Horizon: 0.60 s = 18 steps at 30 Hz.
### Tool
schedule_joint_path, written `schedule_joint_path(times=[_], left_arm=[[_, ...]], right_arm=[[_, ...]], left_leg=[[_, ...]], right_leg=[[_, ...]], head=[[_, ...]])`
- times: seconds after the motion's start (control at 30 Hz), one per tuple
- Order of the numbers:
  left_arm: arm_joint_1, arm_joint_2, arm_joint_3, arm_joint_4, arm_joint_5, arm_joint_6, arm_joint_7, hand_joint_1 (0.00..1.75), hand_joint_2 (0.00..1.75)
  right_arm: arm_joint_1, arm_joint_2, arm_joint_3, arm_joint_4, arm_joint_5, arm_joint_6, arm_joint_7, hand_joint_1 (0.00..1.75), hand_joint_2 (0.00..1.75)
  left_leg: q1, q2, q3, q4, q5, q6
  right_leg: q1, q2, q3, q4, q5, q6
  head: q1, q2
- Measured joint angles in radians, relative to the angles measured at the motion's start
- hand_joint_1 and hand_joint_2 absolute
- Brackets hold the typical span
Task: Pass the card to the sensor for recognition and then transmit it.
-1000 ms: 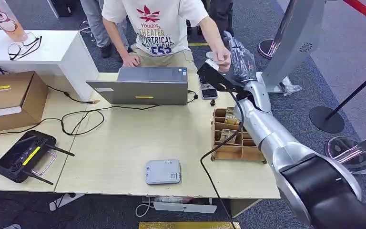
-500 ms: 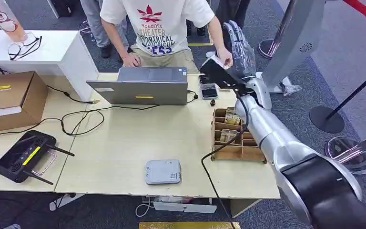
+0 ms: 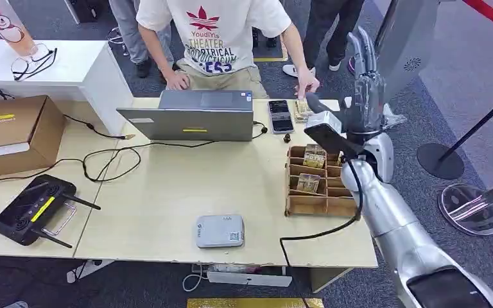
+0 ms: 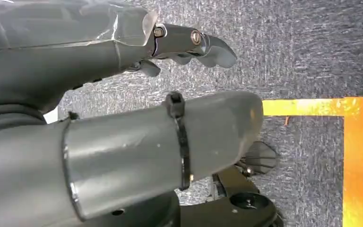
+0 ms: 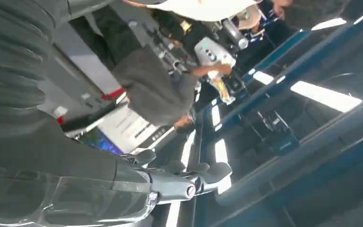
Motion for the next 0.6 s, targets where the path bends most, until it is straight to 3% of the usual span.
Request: schedule_joint_path(times=[0.27,0.6], left_arm=[[0.006,0.000,0.015,0.000,0.006,0.002,-0.005,0.00,0.00],[0.011,0.003,0.027,0.000,0.029,0.002,-0.011,0.00,0.00]], right_arm=[[0.156,-0.082,-0.056,-0.154,0.032,0.011,0.018,0.00,1.75],[0.393,-0.163,-0.112,-0.287,0.249,0.019,0.108,0.00,1.75]], left_leg=[[0.000,0.001,0.001,0.000,0.000,0.000],[0.000,-0.002,0.000,0.000,-0.001,0.000]], right_leg=[[0.000,0.001,0.000,0.000,0.000,0.000],[0.000,-0.002,0.000,0.000,-0.001,0.000]], head=[[0.000,0.000],[0.000,0.000]])
